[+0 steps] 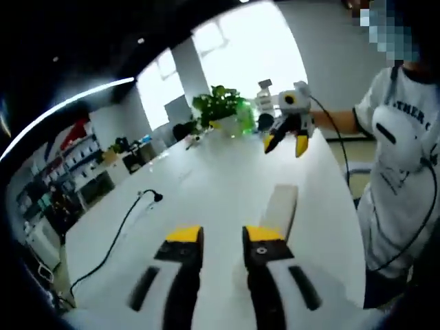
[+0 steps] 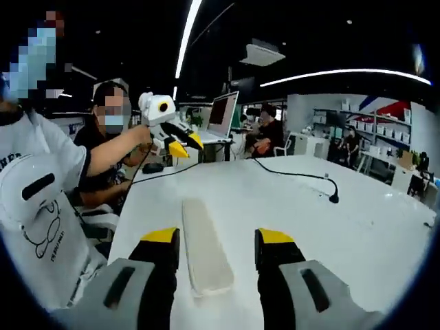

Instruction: Arrange the utensils inside the cutlery case until each visible utensil rests in its matching compartment.

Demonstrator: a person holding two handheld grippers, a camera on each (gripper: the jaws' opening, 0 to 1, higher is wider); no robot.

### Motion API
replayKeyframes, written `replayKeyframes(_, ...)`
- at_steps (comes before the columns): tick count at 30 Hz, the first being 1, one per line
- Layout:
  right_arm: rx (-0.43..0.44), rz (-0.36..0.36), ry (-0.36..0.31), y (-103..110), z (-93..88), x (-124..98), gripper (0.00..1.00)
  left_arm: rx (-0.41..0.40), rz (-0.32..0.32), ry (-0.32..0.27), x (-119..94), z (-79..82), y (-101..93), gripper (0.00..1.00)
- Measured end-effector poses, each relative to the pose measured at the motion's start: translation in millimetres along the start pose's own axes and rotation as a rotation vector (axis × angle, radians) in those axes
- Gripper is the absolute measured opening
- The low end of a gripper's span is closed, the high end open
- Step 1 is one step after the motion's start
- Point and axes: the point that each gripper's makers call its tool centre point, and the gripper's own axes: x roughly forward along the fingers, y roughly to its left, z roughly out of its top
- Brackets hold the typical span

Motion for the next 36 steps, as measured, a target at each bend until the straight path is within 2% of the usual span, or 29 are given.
replayKeyframes(2, -0.029, -0.005, -0.031, 5, -2.0, -4, 0.51, -0.01, -0.004, -0.011, -2, -4.3, -6.6, 0.29)
replayKeyframes(5, 0.002, 0.0, -0.069, 12, -8.4, -5, 0.53, -0.036, -0.003, -0.024, -3, -18.4, -15.6, 0.31)
replayKeyframes(7, 0.028, 0.017, -0.076, 15, -16.5, -2, 0.54, 0.008, -0.016, -0.081, -4, -23.8, -22.4, 0.3)
replayKeyframes(9, 0.043, 0.019, -0.078, 15, -24.3, 2, 0.57, -0.076, -0.001, -0.131, -3, -29.1, -20.8, 0.33)
replayKeyframes(11, 0.057, 0.029, -0.07, 16, -32.0, 8, 0.62, -0.119, -0.016, -0.163, -1, -34.8, -21.5, 0.42)
replayKeyframes(13, 0.069, 0.028, -0.051, 12, -41.0, 13, 0.69, -0.099, -0.02, -0.156, 1, -40.5, -24.4, 0.54)
replayKeyframes(14, 0.086, 0.03, -0.024, 11, -48.4, 15, 0.7, -0.086, -0.025, -0.157, 1, -42.0, -26.1, 0.6)
replayKeyframes(16, 0.086, 0.021, -0.006, 8, -54.7, 17, 0.7, -0.074, -0.043, -0.162, 4, -46.5, -29.7, 0.64)
replayKeyframes(20, 0.083, 0.015, -0.015, 7, -55.9, 18, 0.69, -0.086, -0.051, -0.126, 9, -62.4, -30.3, 0.65)
replayKeyframes(23, 0.074, 0.01, 0.006, 3, -60.9, 20, 0.7, -0.082, -0.063, -0.119, 14, -70.8, -29.4, 0.65)
replayKeyframes(27, 0.081, 0.022, 0.037, 5, -68.3, 23, 0.7, -0.072, -0.095, -0.047, 24, -85.7, -28.5, 0.64)
replayKeyframes(33, 0.1, 0.053, 0.105, 9, -84.9, 31, 0.63, -0.089, -0.128, 0.032, 32, -104.8, -32.0, 0.61)
replayKeyframes(36, 0.099, 0.066, 0.119, 12, -87.7, 35, 0.59, -0.072, -0.164, 0.116, 35, -120.0, -40.8, 0.57)
